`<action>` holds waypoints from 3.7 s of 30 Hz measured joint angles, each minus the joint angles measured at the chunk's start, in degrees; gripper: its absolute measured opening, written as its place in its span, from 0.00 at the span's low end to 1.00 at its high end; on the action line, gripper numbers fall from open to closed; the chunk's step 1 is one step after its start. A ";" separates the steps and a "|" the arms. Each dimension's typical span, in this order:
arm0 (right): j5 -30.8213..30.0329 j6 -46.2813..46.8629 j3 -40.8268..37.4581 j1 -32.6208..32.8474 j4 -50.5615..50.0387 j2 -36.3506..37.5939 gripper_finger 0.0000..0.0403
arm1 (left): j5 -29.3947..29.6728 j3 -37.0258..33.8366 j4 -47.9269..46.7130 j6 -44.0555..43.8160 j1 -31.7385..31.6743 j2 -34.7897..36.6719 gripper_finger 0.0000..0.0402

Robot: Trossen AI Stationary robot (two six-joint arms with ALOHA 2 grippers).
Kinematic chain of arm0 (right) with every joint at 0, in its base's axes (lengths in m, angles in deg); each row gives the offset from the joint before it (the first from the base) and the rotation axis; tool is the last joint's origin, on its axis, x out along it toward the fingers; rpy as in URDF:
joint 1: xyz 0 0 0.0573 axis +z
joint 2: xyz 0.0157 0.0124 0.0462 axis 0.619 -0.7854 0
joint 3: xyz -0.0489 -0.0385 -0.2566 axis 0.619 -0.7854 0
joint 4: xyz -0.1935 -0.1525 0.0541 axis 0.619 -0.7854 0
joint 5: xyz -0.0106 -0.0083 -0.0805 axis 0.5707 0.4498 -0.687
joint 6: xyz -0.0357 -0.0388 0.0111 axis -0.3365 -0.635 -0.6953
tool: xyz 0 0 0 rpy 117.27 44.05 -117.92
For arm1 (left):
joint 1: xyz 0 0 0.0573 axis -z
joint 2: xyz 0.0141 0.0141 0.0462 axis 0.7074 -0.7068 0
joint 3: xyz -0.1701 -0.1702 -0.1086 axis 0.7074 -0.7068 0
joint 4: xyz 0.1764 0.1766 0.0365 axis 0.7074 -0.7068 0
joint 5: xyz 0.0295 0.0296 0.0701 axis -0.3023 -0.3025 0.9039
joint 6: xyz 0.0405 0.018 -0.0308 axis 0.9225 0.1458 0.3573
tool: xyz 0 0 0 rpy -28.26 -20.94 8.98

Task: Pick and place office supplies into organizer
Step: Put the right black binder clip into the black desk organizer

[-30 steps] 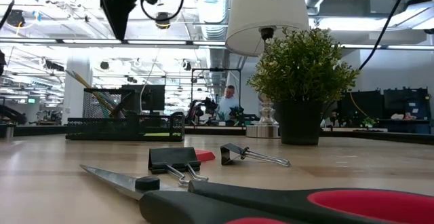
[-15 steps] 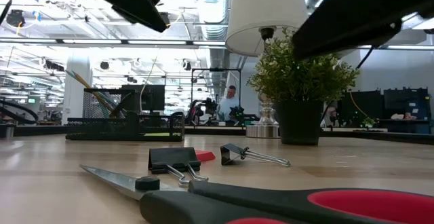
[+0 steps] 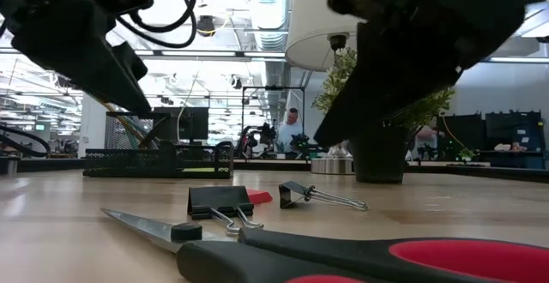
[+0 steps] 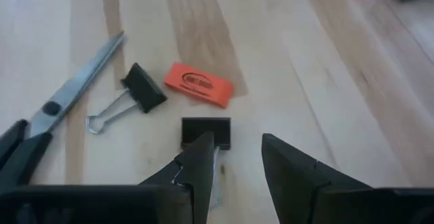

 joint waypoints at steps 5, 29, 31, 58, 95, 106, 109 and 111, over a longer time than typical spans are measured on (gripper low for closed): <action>6.40 -3.97 0.04 -2.62 0.74 0.30 0.30 | 0.80 -0.02 0.72 0.64 0.99 0.02 0.24; 10.09 -4.83 1.92 -5.92 4.67 -4.52 0.55 | 0.73 0.00 2.17 -0.08 1.13 0.02 0.24; 10.00 -4.30 2.00 -6.17 2.87 -4.43 0.53 | 0.72 0.00 3.67 -0.15 1.13 0.14 0.24; 12.48 -3.69 4.65 -3.50 2.82 -4.09 0.54 | 0.44 0.05 6.43 -0.36 1.13 0.20 0.24; 11.59 -1.57 3.47 -2.15 0.13 -4.48 0.54 | 0.72 0.14 9.83 0.39 1.13 0.22 0.24; 11.64 -0.73 -0.49 -2.13 6.96 -4.48 0.54 | 0.75 10.28 8.83 13.18 1.13 2.06 0.24; 11.39 -1.03 -0.81 -2.00 8.22 -4.48 0.54 | 1.11 12.56 6.14 16.09 1.15 4.54 0.24; 11.34 -1.48 -0.81 -2.04 8.02 -4.48 0.54 | 2.48 13.68 4.63 17.78 1.16 6.79 0.24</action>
